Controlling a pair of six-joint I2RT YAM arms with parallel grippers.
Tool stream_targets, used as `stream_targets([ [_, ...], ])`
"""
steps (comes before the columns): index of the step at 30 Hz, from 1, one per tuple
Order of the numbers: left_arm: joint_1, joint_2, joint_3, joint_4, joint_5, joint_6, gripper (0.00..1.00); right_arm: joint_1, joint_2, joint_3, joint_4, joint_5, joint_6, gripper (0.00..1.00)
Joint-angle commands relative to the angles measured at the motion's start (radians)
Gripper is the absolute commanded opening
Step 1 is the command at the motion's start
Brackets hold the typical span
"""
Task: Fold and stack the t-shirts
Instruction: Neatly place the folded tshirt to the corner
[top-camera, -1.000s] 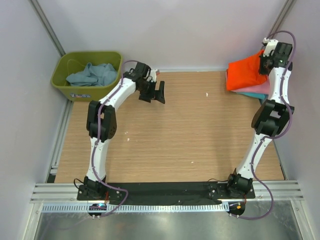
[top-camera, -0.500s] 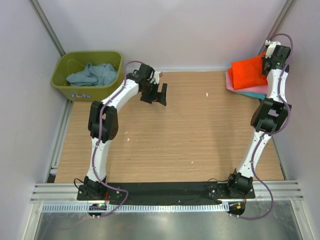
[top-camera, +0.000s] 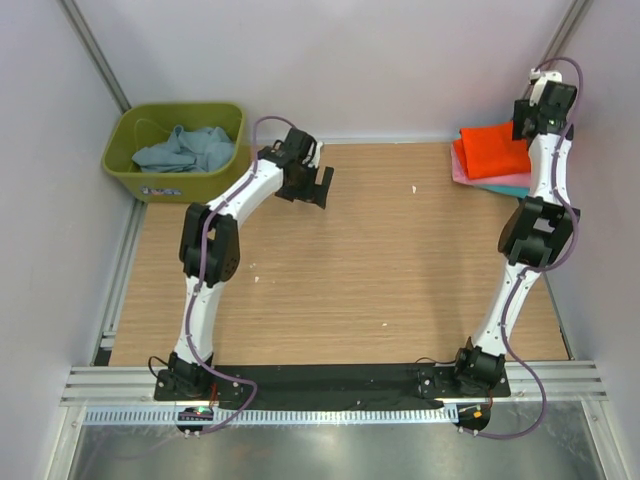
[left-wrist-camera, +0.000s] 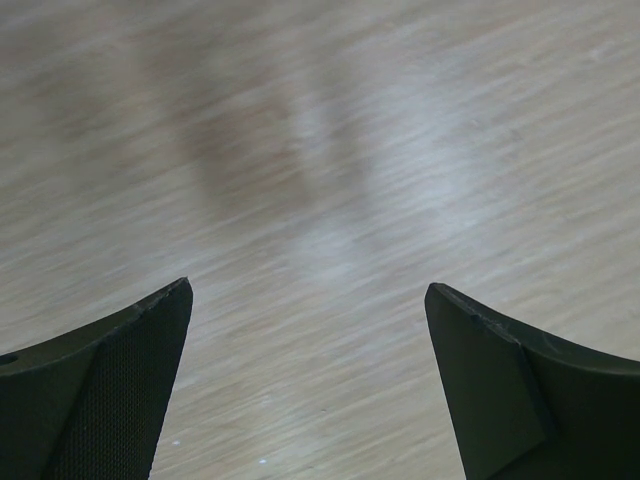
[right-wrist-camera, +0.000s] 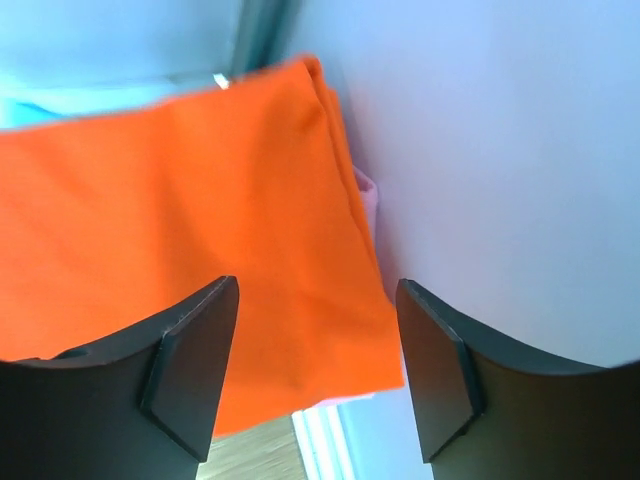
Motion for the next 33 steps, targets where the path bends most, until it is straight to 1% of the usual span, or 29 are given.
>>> stream_targets([
  [1, -0.023, -0.072, 0.096, 0.049, -0.272, 0.031, 1.00, 0.041, -0.225, -0.012, 0.038, -0.049, 0.064, 0.71],
  [3, -0.033, -0.080, 0.141, 0.057, -0.362, 0.041, 1.00, 0.067, -0.267, -0.045, 0.012, -0.104, 0.124, 0.80],
  [4, -0.033, -0.083, 0.150, 0.070, -0.435, 0.048, 1.00, 0.075, -0.316, -0.097, 0.001, -0.167, 0.153, 0.81],
  [5, -0.033, -0.086, 0.158, 0.076, -0.457, 0.063, 1.00, 0.087, -0.341, -0.133, -0.005, -0.204, 0.173, 0.86],
  [6, -0.034, -0.095, 0.156, 0.083, -0.477, 0.076, 1.00, 0.110, -0.371, -0.173, -0.014, -0.264, 0.229, 0.96],
  [7, -0.034, -0.096, 0.156, 0.083, -0.494, 0.086, 1.00, 0.124, -0.397, -0.260, -0.014, -0.298, 0.254, 1.00],
  [8, -0.033, -0.098, 0.156, 0.080, -0.496, 0.103, 1.00, 0.138, -0.454, -0.304, -0.012, -0.330, 0.277, 1.00],
  [9, -0.034, -0.103, 0.158, 0.063, -0.490, 0.144, 1.00, 0.165, -0.477, -0.390, -0.014, -0.412, 0.334, 1.00],
  [11, -0.033, -0.110, 0.146, 0.046, -0.459, 0.192, 1.00, 0.191, -0.528, -0.472, -0.017, -0.494, 0.378, 1.00],
  [12, -0.034, -0.121, 0.138, 0.046, -0.455, 0.200, 1.00, 0.211, -0.566, -0.536, -0.016, -0.522, 0.406, 1.00],
  [13, -0.033, -0.127, 0.130, 0.043, -0.450, 0.223, 0.99, 0.245, -0.586, -0.562, -0.019, -0.537, 0.415, 1.00],
  [14, -0.033, -0.136, 0.115, 0.044, -0.452, 0.222, 1.00, 0.271, -0.602, -0.582, -0.028, -0.511, 0.420, 1.00],
  [15, -0.033, -0.145, 0.112, 0.049, -0.458, 0.181, 1.00, 0.296, -0.629, -0.611, -0.034, -0.473, 0.417, 1.00],
  [16, -0.026, -0.149, 0.113, 0.035, -0.456, 0.151, 0.99, 0.334, -0.646, -0.628, -0.037, -0.395, 0.416, 1.00],
  [18, -0.020, -0.153, 0.122, -0.001, -0.429, 0.064, 0.99, 0.347, -0.683, -0.668, -0.046, -0.358, 0.422, 1.00],
  [19, -0.022, -0.156, 0.113, -0.009, -0.395, 0.065, 1.00, 0.347, -0.692, -0.676, -0.055, -0.343, 0.434, 1.00],
  [20, -0.022, -0.155, 0.109, -0.014, -0.333, 0.065, 1.00, 0.348, -0.703, -0.684, -0.075, -0.330, 0.439, 1.00],
  [23, -0.022, -0.158, 0.092, -0.034, -0.297, 0.074, 0.99, 0.348, -0.760, -0.728, -0.077, -0.295, 0.446, 1.00],
  [25, -0.022, -0.162, 0.102, -0.032, -0.310, 0.073, 1.00, 0.348, -0.793, -0.753, -0.086, -0.286, 0.454, 1.00],
  [26, -0.022, -0.162, 0.109, -0.032, -0.320, 0.074, 1.00, 0.348, -0.798, -0.753, -0.116, -0.281, 0.454, 1.00],
  [31, -0.020, -0.169, 0.122, -0.028, -0.375, 0.096, 1.00, 0.348, -0.816, -0.702, -0.242, -0.238, 0.462, 1.00],
  [33, -0.022, -0.172, 0.115, -0.023, -0.379, 0.096, 1.00, 0.348, -0.833, -0.742, -0.218, -0.240, 0.451, 1.00],
])
